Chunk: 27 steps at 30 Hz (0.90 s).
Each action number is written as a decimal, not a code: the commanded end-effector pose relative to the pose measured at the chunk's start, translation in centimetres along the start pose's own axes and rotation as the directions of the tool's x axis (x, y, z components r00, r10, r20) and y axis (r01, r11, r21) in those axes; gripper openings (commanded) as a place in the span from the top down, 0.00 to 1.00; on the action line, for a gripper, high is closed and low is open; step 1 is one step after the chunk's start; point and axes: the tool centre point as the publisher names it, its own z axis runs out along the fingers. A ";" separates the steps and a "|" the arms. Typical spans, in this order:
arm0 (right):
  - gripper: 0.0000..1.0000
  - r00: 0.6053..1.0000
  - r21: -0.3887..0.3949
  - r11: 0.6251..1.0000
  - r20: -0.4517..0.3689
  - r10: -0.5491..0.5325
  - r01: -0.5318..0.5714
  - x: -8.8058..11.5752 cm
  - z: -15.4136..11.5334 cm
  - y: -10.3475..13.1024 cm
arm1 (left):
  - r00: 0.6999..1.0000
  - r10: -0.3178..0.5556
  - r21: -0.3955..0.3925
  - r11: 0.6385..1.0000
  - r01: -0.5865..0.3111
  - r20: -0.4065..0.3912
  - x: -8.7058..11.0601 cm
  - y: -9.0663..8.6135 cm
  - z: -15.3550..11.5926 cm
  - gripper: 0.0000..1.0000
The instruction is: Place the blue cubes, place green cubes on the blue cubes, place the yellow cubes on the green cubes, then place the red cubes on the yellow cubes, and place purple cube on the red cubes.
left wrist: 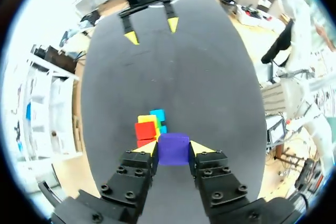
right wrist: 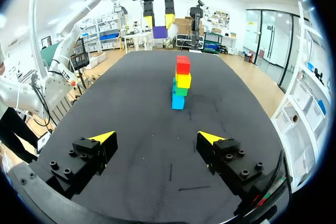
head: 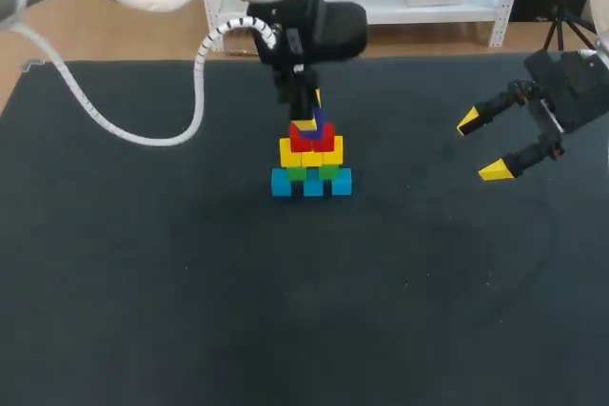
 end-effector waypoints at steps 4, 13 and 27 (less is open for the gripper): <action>0.00 1.000 0.000 1.000 0.001 -0.001 0.001 0.0 0.0 0.0 | 1.000 -0.028 -0.025 0.999 0.028 -0.005 0.2 0.8 1.4 1.00; 0.00 1.000 0.000 1.000 0.001 -0.001 0.001 0.0 0.0 0.0 | 0.998 -0.060 -0.039 0.997 0.059 -0.013 0.3 2.6 3.1 1.00; 0.00 1.000 0.000 1.000 0.001 -0.001 0.001 0.0 0.0 0.0 | 0.995 -0.102 -0.043 0.994 0.101 -0.021 0.5 4.3 4.5 1.00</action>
